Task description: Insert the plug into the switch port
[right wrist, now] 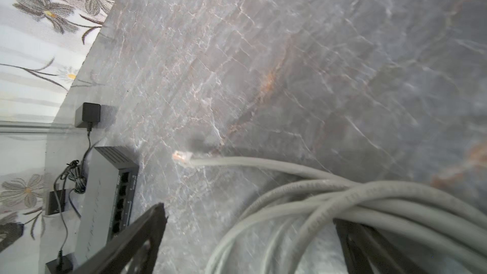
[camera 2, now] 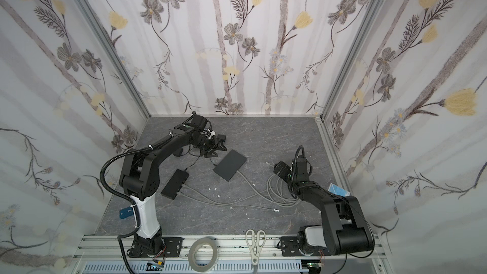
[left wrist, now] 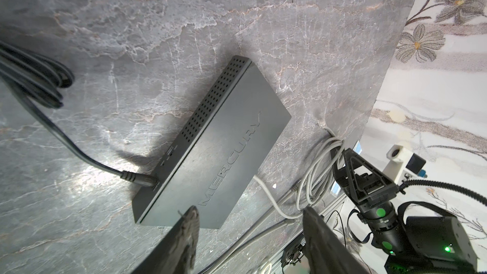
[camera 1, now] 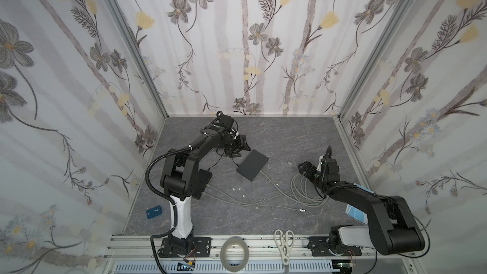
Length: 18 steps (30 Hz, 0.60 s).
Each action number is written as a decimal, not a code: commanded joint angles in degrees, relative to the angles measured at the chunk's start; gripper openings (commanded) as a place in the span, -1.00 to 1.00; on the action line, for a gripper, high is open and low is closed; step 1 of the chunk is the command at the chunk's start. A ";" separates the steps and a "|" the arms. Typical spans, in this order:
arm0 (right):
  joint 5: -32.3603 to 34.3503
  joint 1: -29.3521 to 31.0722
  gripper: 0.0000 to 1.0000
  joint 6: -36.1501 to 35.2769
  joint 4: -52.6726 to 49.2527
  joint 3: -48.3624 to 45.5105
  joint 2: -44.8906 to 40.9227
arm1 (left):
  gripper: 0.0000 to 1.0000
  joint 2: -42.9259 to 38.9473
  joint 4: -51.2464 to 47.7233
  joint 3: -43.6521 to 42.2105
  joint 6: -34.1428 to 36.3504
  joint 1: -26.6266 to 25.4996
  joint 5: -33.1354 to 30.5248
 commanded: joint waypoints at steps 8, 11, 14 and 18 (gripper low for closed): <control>-5.91 -0.35 0.99 -3.49 3.36 22.32 7.13 | 0.29 0.19 -0.73 0.47 1.18 0.06 -0.81; -4.84 0.35 0.99 -6.35 1.41 20.81 5.42 | 0.30 0.19 -0.44 0.59 0.67 0.03 -0.20; -4.12 0.64 0.99 -6.29 1.23 12.70 0.71 | 0.30 0.09 0.06 0.39 0.29 0.05 0.22; -0.49 0.56 0.99 -4.61 -0.27 4.53 -3.52 | 0.30 0.57 2.56 -0.40 -2.24 -0.01 2.86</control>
